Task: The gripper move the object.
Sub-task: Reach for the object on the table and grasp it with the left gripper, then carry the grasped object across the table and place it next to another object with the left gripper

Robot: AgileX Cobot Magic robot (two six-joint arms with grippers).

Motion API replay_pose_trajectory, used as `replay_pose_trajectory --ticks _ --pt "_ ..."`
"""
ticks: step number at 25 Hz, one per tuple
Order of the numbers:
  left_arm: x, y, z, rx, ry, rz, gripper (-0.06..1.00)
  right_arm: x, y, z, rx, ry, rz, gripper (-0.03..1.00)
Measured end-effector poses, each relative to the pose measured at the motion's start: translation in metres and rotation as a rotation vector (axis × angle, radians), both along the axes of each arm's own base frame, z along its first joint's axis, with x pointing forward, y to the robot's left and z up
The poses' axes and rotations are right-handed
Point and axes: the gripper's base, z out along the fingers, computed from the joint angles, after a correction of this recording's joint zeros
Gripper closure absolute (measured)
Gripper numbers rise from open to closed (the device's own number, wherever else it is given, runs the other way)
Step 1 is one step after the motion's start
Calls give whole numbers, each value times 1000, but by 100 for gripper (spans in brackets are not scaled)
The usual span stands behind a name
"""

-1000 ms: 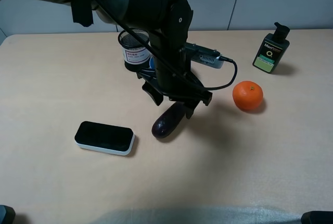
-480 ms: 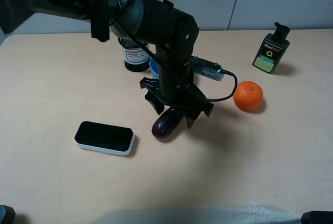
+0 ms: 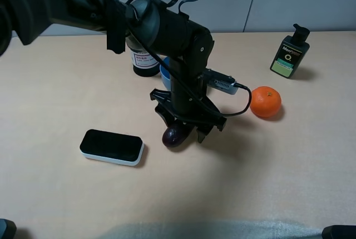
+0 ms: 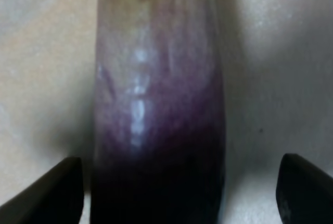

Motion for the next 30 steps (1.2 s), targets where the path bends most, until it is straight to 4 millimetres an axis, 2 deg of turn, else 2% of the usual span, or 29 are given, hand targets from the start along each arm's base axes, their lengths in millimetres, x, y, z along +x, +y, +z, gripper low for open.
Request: replay_pose_trajectory --ticks 13,22,30 --pt "0 0 -3 3 -1 -1 20 0 0 0 0 0 0 36" --pt "0 2 -3 24 0 -13 45 0 0 0 0 0 0 36" --pt "-1 3 -3 36 11 -15 46 0 0 0 0 0 0 36"
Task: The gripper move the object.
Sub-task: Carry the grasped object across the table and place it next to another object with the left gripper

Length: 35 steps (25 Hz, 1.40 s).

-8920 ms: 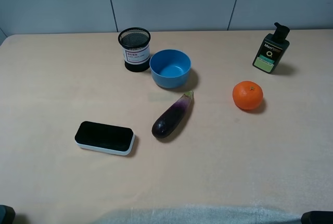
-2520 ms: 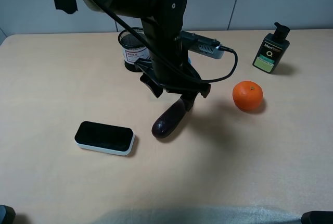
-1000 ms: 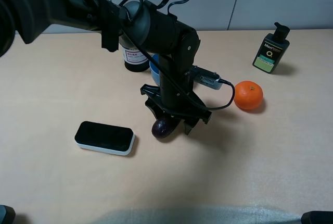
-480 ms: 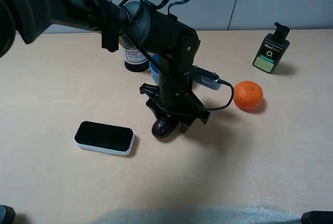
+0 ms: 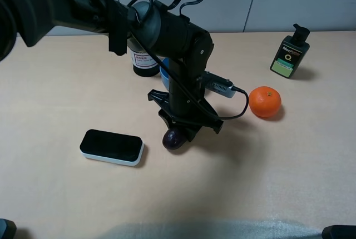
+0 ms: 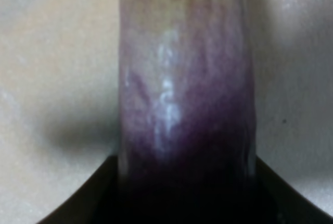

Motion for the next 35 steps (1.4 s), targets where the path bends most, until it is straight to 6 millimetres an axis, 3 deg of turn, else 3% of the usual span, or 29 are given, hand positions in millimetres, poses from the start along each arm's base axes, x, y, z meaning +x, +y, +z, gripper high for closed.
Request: replay_pose_trajectory --ticks 15,24,35 --pt "0 7 5 64 -3 -42 46 0 0 0 0 0 0 36" --pt "5 17 54 45 -78 -54 46 0 0 0 0 0 0 36" --pt "-5 31 122 -4 -140 -55 46 0 0 0 0 0 0 36"
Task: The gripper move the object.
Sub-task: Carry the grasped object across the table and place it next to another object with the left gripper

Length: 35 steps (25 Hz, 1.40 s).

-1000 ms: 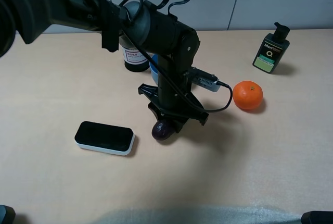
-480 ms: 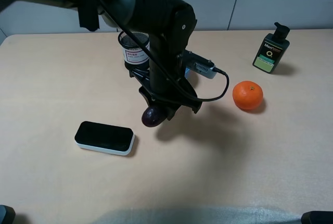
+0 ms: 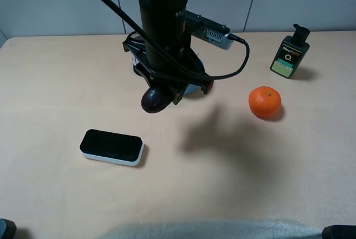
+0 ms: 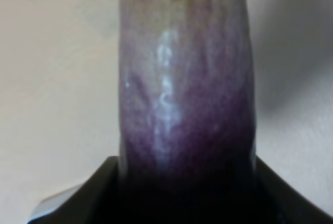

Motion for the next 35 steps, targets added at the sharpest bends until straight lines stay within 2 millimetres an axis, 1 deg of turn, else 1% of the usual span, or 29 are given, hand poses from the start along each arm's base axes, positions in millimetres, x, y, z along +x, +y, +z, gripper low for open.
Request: replay_pose_trajectory --ticks 4,8,11,14,23,25,29,35 --pt "-4 5 16 -8 -9 0 46 0 0 0 0 0 0 36" --pt "-7 9 26 -7 -11 0 46 0 0 0 0 0 0 36" --pt "-9 11 28 0 -9 0 46 0 0 0 0 0 0 36" --pt "-5 15 29 8 -1 15 46 0 0 0 0 0 0 36" --pt "14 38 29 30 17 93 46 0 0 0 0 0 0 36" --pt "20 45 29 36 25 117 46 0 0 0 0 0 0 36" --pt "35 66 33 29 20 187 46 0 0 0 0 0 0 36" --pt "53 106 57 -12 -28 293 46 0 0 0 0 0 0 36"
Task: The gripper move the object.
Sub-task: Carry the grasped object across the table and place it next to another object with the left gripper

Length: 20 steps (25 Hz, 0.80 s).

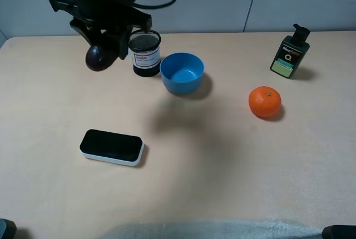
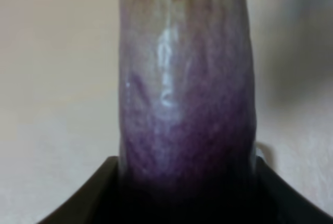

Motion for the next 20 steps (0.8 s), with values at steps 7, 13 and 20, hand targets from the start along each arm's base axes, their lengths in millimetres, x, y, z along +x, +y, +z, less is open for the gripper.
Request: replay_pose_trajectory --ticks 7,13,20 --pt "2 53 0 20 20 94 46 0 0 0 0 0 0 36" --pt "-22 72 -17 23 20 112 46 0 0 0 0 0 0 36" --pt "-53 85 -52 30 39 107 46 0 0 0 0 0 0 36"
